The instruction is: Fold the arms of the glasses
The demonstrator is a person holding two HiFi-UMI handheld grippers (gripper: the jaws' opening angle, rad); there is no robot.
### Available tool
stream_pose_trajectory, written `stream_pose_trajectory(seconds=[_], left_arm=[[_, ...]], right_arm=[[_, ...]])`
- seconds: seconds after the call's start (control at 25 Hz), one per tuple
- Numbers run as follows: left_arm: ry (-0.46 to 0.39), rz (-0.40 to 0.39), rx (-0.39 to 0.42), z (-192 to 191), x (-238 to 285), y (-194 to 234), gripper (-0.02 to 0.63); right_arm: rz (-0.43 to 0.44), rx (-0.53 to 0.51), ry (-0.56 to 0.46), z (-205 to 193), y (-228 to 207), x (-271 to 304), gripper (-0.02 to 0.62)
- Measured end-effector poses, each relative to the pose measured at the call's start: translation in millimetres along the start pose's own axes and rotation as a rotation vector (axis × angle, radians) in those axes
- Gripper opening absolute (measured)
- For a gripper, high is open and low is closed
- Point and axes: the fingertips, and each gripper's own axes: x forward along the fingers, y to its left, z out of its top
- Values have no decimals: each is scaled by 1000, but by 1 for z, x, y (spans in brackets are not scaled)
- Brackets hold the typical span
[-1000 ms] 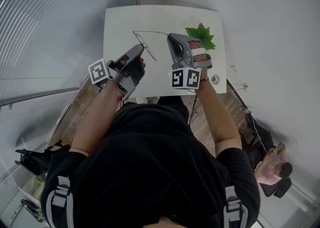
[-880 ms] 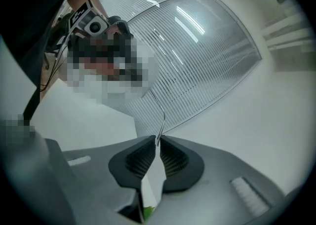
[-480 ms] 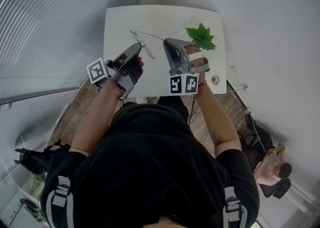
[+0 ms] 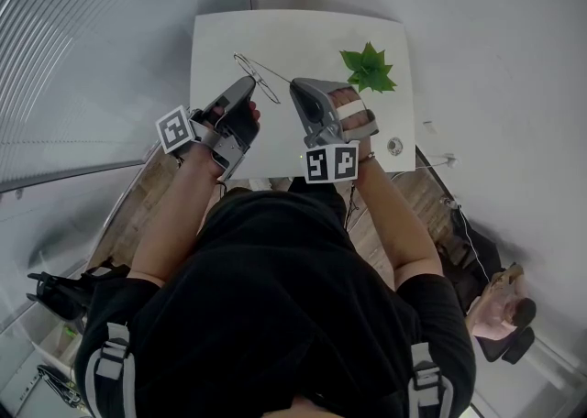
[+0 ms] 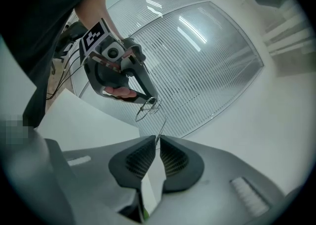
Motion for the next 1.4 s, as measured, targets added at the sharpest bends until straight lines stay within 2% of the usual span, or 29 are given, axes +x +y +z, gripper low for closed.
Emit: stream_pose_trajectory(seconds=[1.04, 1.4], left_arm=[[-9, -22, 7, 7, -6, -10, 12], [-4, -19, 11, 8, -6, -8, 12]], right_arm=[[65, -44, -79, 32, 24, -3, 46], [80, 26, -102, 34, 25, -12, 84]])
